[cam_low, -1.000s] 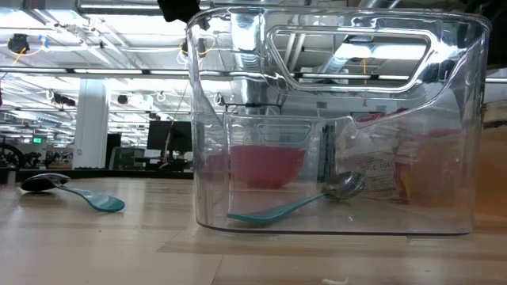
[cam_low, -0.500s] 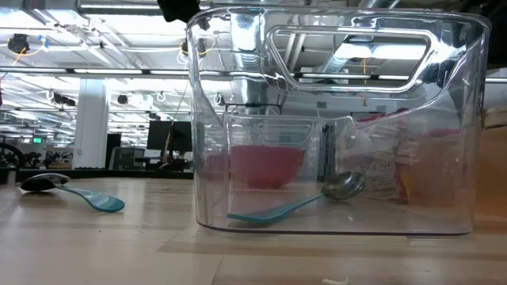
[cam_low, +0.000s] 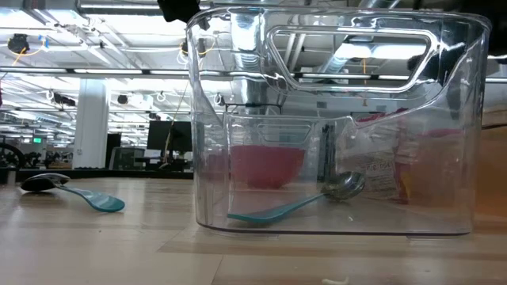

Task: Pick & Place Food Item
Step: Put the gold seasoning bottle into the orange bin, then put the blue spoon into the bottom transparent bin

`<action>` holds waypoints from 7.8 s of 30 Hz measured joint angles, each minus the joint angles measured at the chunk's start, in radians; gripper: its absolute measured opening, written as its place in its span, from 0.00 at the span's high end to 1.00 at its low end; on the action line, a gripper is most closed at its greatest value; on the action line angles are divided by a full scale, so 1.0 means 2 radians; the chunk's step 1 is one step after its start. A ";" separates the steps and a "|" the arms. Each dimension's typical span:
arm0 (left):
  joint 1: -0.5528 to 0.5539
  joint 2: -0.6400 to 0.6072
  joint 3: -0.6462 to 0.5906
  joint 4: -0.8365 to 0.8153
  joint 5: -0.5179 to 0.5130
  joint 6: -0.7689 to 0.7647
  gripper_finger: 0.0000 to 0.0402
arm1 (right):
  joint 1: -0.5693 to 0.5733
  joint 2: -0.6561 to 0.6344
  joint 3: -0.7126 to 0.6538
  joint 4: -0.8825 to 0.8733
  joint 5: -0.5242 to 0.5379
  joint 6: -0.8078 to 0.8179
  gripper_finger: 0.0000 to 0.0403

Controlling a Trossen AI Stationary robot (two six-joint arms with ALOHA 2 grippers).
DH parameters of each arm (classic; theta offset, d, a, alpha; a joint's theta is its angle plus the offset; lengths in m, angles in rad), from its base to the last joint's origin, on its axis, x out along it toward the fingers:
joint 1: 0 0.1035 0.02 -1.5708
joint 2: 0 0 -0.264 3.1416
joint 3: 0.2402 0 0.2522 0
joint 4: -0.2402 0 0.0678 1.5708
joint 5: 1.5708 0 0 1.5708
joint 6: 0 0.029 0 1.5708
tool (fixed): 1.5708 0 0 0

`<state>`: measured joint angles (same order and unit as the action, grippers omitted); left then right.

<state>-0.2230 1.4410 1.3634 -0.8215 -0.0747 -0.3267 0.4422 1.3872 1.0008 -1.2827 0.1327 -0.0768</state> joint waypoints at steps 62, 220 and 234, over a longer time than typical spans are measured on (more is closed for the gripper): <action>0.000 0.000 0.000 0.136 -0.004 -0.007 0.18 | 0.092 -0.168 0.107 0.201 0.338 0.517 0.16; -0.072 -0.046 -0.395 0.236 -0.116 -0.861 0.99 | 0.092 -0.167 0.107 0.182 0.325 0.480 0.16; -0.057 -0.170 -0.394 0.325 -0.085 -0.560 0.99 | 0.092 -0.167 0.107 0.181 0.326 0.490 0.16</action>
<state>-0.3369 1.1008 0.5751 -0.1717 -0.2446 -1.4462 0.6262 1.0523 1.2144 -0.9202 0.7837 0.9024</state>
